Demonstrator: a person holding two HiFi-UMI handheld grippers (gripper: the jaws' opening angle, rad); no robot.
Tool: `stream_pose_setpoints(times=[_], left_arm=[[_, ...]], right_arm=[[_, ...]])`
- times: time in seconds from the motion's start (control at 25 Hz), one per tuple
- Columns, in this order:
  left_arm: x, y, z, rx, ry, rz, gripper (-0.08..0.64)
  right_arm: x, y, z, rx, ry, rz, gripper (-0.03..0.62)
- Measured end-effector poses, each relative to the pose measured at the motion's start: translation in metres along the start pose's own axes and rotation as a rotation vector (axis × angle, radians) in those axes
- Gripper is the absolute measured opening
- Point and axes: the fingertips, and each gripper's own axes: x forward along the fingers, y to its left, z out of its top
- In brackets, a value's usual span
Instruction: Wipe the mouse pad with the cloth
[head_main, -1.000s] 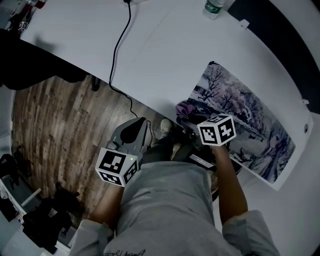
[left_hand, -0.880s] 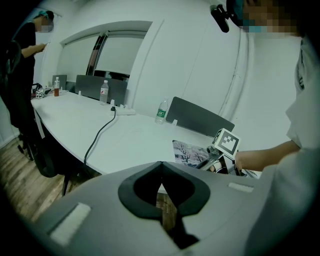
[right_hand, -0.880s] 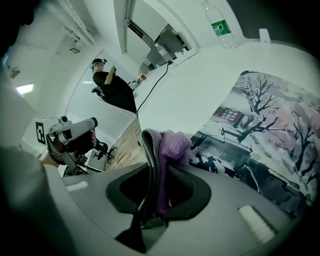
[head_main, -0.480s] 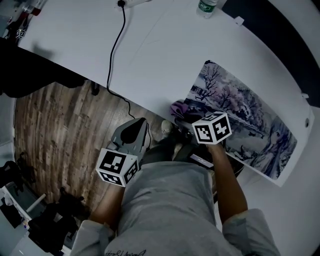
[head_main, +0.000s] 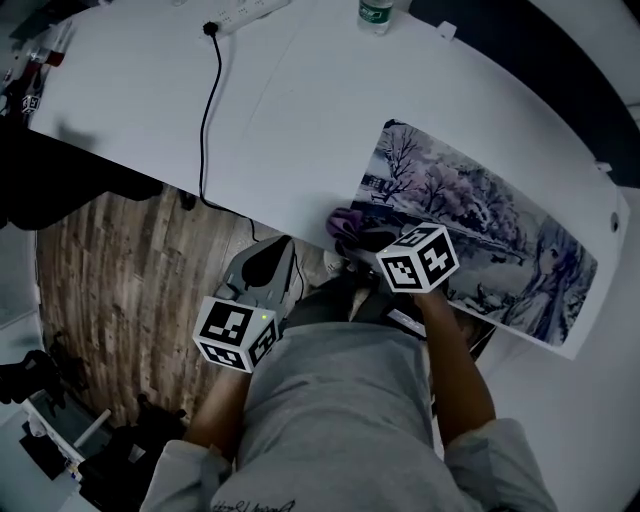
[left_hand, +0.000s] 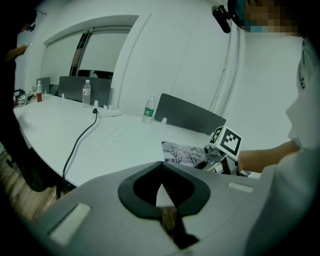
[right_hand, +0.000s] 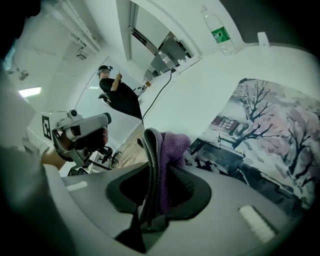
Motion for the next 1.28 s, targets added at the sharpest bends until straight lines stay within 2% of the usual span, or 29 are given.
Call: stream_pose_setpoints(times=[0.2, 0.32, 0.48, 0.8, 1.28], left_arm=[[0.022, -0.023, 0.016, 0.043, 0.005, -0.051, 0.013], [0.037, -0.043, 0.022, 0.069, 0.016, -0.089, 0.013], [0.061, -0.080, 0.031, 0.113, 0.026, -0.154, 0.014], [0.094, -0.151, 0.047, 0.185, 0.036, -0.250, 0.013], [0.105, -0.223, 0.070, 0.250, 0.009, -0.322, 0.013]], right_arm=[[-0.028, -0.010, 0.003, -0.015, -0.063, -0.022, 0.098], [-0.054, -0.024, 0.002, -0.036, -0.096, -0.072, 0.098], [-0.099, -0.042, -0.005, -0.046, -0.191, -0.137, 0.098], [-0.185, -0.081, -0.044, -0.008, -0.308, -0.297, 0.098], [-0.277, -0.076, -0.061, -0.043, -0.458, -0.444, 0.097]])
